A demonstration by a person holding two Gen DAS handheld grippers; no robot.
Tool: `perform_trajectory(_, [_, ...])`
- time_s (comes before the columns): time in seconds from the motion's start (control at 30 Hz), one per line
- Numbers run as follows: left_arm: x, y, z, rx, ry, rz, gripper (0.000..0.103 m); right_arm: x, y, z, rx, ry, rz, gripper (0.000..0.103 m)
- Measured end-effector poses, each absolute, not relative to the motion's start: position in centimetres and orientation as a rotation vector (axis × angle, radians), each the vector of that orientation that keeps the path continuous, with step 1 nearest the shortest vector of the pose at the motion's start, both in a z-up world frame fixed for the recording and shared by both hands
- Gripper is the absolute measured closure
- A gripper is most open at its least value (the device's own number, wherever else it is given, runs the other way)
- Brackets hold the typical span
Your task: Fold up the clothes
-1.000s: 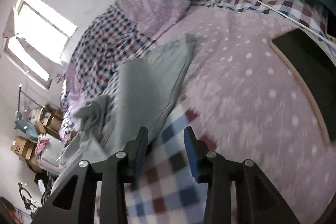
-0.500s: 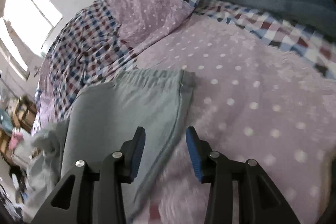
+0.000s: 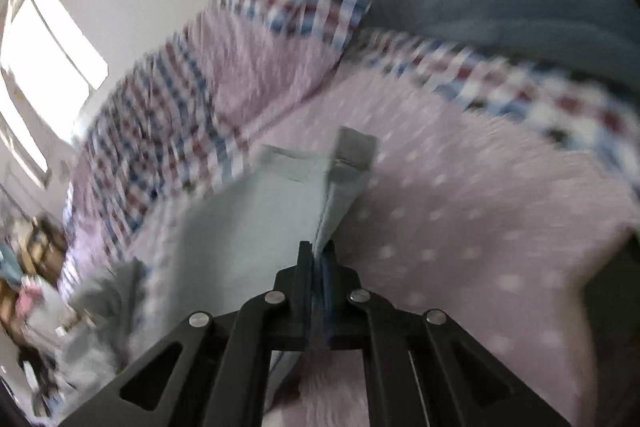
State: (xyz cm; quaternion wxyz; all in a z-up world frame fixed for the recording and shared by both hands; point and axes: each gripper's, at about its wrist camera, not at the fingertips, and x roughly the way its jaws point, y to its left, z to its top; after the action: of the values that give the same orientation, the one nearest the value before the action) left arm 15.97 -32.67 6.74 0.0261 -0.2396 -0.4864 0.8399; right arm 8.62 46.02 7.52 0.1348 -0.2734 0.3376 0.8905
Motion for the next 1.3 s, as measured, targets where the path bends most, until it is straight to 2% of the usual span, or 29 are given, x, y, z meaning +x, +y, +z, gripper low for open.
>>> perform_trajectory(0.2, [16.3, -32.9, 7.0, -0.701, -1.528, 2.571, 0.093, 22.8, 47.1, 11.8, -0.494, 1.162, 2.456, 0.101])
perform_trajectory(0.37, [16.4, -33.2, 7.3, -0.639, -1.57, 2.55, 0.093, 31.5, 44.3, 17.3, -0.372, 1.127, 2.536, 0.101])
perform_trajectory(0.5, [16.5, -33.5, 7.7, -0.588, -1.603, 2.532, 0.093, 32.3, 41.0, 23.6, -0.319, 0.995, 2.665, 0.101])
perform_trajectory(0.63, [16.6, -33.8, 8.0, -0.538, -1.634, 2.513, 0.093, 26.9, 40.7, 27.3, -0.381, 0.795, 2.69, 0.101])
perform_trajectory(0.77, [16.3, -33.7, 8.0, -0.527, -1.639, 2.514, 0.093, 15.2, 43.5, 24.6, -0.645, 0.652, 2.595, 0.1])
perform_trajectory(0.87, [15.9, -33.2, 7.9, -0.548, -1.623, 2.53, 0.093, 7.6, 46.3, 17.9, -0.927, 0.607, 2.426, 0.1])
perform_trajectory(0.93, [15.6, -32.9, 7.8, -0.562, -1.612, 2.541, 0.093, 5.6, 47.6, 13.6, -1.062, 0.683, 2.318, 0.097])
perform_trajectory(1.0, [15.4, -32.6, 8.0, -0.569, -1.585, 2.561, 0.093, 6.8, 47.6, 11.2, -1.048, 0.812, 2.288, 0.096])
perform_trajectory(1.03, [15.3, -32.5, 8.1, -0.574, -1.575, 2.568, 0.093, 7.8, 47.5, 10.3, -1.022, 0.881, 2.281, 0.094])
perform_trajectory(1.1, [15.3, -32.2, 8.0, -0.582, -1.567, 2.575, 0.093, 10.4, 46.1, 9.5, -0.955, 0.933, 2.318, 0.075])
perform_trajectory(1.13, [15.3, -32.1, 7.9, -0.59, -1.566, 2.576, 0.093, 11.7, 45.3, 9.4, -0.926, 0.943, 2.35, 0.061])
perform_trajectory(1.17, [15.3, -32.1, 7.8, -0.598, -1.565, 2.578, 0.093, 13.1, 44.3, 9.2, -0.897, 0.956, 2.382, 0.056])
perform_trajectory(1.3, [15.5, -31.8, 7.6, -0.615, -1.573, 2.577, 0.093, 16.7, 40.8, 7.7, -0.978, 1.086, 2.472, 0.056])
